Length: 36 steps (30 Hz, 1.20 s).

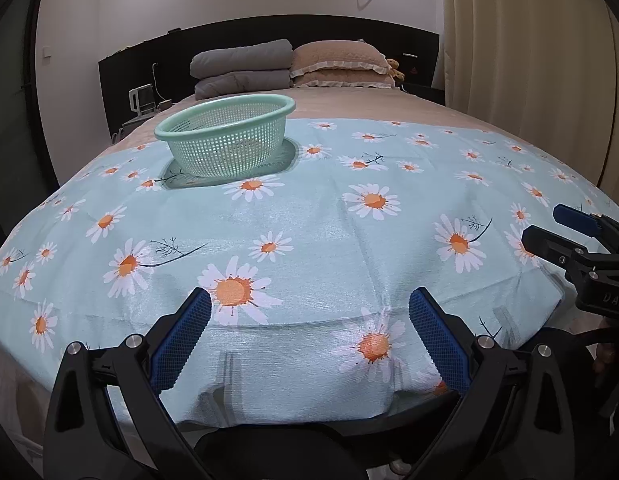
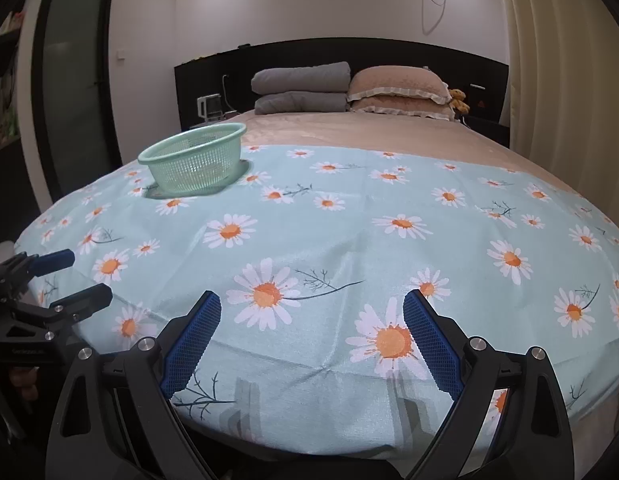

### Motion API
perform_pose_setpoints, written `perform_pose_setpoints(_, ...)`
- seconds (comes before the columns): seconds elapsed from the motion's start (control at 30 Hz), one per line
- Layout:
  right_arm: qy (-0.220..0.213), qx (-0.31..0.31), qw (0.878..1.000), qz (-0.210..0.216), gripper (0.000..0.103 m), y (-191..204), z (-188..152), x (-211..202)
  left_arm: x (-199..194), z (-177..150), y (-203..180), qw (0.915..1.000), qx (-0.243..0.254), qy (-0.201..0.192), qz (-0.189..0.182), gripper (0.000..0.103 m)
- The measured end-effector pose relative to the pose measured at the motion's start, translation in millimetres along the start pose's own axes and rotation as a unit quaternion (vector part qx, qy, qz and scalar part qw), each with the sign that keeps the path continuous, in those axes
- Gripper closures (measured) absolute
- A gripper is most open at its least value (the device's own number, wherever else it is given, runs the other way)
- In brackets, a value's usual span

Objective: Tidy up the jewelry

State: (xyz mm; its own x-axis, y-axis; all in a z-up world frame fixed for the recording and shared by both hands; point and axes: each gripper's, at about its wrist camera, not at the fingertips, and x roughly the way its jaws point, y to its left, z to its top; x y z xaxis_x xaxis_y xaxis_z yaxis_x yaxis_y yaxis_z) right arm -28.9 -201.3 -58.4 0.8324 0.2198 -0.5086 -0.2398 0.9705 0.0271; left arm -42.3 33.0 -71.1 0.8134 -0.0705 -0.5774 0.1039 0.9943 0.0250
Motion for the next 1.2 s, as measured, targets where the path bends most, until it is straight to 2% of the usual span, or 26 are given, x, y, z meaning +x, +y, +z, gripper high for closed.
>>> perform_pose_setpoints(0.23, -0.002, -0.004, 1.000, 0.001, 0.015, 1, -1, -1, 0, -3, 2, 1.0000, -0.005, 0.002, -0.001, 0.006)
perform_pose_setpoints(0.9, -0.008, 0.000, 1.000, 0.000, 0.015, -1, -1, -4, -7, -8, -6, 0.9997, 0.018, -0.010, -0.016, 0.006)
perform_pose_setpoints(1.0, -0.007, 0.000, 1.000, -0.003, 0.015, 0, -1, -3, -8, -8, -7, 0.9997, 0.018, -0.013, -0.012, 0.006)
perform_pose_setpoints(1.1, -0.011, -0.004, 1.000, -0.004, 0.015, 2, -2, -5, -10, -8, -10, 0.9994, 0.023, -0.020, 0.013, 0.006)
perform_pose_setpoints(1.2, -0.014, -0.009, 1.000, -0.004, 0.015, 4, -2, -6, -9, -8, -7, 0.9996, 0.017, -0.017, 0.014, 0.006)
